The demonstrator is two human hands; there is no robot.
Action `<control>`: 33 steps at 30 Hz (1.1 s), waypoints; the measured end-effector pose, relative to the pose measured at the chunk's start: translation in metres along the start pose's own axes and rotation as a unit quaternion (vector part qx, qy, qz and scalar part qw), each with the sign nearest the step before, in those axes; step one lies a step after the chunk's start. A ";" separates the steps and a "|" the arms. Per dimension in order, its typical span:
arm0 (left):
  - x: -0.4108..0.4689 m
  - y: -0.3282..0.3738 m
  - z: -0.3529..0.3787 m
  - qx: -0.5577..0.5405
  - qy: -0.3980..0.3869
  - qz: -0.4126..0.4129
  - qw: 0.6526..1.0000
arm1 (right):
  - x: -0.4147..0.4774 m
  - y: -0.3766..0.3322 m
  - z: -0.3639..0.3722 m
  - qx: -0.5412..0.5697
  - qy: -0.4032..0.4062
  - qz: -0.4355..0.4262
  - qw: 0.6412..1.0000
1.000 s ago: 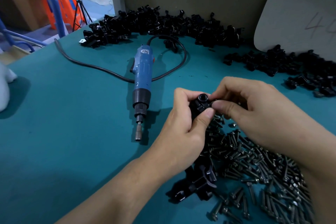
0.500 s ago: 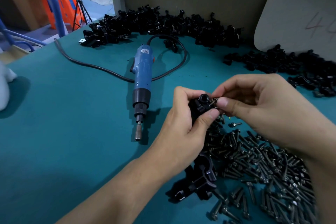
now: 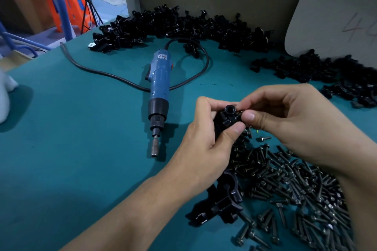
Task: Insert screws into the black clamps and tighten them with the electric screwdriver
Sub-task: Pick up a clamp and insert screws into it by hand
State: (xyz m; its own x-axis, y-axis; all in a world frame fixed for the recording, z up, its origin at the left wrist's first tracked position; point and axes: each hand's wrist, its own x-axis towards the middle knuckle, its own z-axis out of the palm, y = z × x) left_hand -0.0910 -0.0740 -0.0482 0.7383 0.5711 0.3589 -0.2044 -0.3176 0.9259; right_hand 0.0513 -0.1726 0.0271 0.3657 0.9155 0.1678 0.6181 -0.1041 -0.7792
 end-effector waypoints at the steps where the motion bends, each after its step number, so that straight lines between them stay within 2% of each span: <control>1: 0.000 0.000 0.000 -0.001 -0.004 0.001 1.000 | 0.000 0.000 0.000 -0.006 0.003 0.002 1.000; 11: 0.000 0.001 0.001 -0.015 -0.007 -0.018 1.000 | 0.002 -0.002 0.009 -0.131 0.002 0.035 0.991; 26: -0.001 0.003 0.000 -0.008 -0.001 -0.032 0.999 | 0.001 -0.005 0.011 -0.131 -0.045 0.071 0.988; 33: -0.001 0.004 0.001 0.005 -0.002 -0.059 0.998 | -0.003 -0.004 0.006 -0.127 -0.045 0.044 0.990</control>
State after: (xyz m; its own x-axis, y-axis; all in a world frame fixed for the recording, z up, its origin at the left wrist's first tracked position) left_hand -0.0921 -0.0765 -0.0449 0.7594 0.6019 0.2469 -0.1090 -0.2564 0.9604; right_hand 0.0431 -0.1719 0.0263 0.3694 0.9283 0.0418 0.7451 -0.2691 -0.6102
